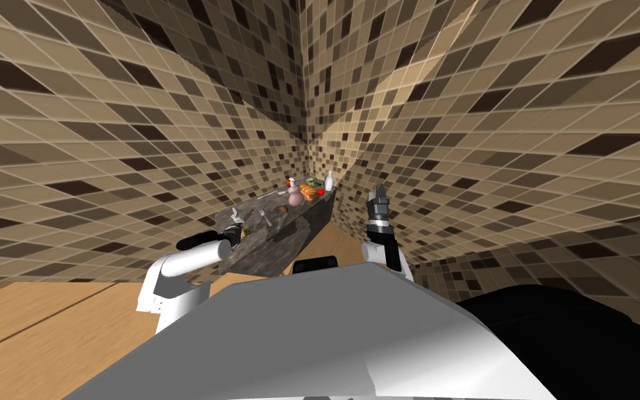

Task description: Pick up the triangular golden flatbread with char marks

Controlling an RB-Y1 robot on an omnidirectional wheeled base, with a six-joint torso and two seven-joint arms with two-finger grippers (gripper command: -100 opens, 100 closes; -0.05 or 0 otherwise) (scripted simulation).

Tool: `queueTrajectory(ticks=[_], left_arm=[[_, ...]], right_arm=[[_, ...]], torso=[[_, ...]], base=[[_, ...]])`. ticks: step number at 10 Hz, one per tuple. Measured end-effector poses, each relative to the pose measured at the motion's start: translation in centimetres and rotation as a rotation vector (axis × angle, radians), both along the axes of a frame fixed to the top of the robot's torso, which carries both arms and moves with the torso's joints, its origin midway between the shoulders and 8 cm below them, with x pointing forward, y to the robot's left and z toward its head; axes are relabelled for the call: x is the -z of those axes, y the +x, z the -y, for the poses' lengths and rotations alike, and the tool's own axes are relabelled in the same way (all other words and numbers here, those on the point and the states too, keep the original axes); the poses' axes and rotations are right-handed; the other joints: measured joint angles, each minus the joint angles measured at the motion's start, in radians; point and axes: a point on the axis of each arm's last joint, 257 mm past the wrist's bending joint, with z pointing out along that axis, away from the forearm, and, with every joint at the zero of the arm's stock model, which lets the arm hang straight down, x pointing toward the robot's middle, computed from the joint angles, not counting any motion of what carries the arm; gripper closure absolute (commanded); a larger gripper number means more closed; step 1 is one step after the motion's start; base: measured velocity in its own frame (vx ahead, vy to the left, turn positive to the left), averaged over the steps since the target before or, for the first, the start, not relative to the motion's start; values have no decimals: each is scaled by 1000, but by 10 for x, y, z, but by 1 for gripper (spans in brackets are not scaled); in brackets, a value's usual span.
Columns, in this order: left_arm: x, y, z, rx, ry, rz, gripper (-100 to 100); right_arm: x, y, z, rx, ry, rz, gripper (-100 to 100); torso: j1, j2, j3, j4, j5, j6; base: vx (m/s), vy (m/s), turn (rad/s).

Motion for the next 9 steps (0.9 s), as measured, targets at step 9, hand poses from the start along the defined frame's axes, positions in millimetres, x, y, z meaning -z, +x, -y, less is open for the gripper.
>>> queueTrajectory(ticks=[9], left_arm=[[26, -21, -7, -66, -96, -162, -100]], right_arm=[[0, 0, 0, 0, 0, 0, 0]], torso=[[0, 0, 0, 0, 0, 0]], base=[[25, 23, -37]])
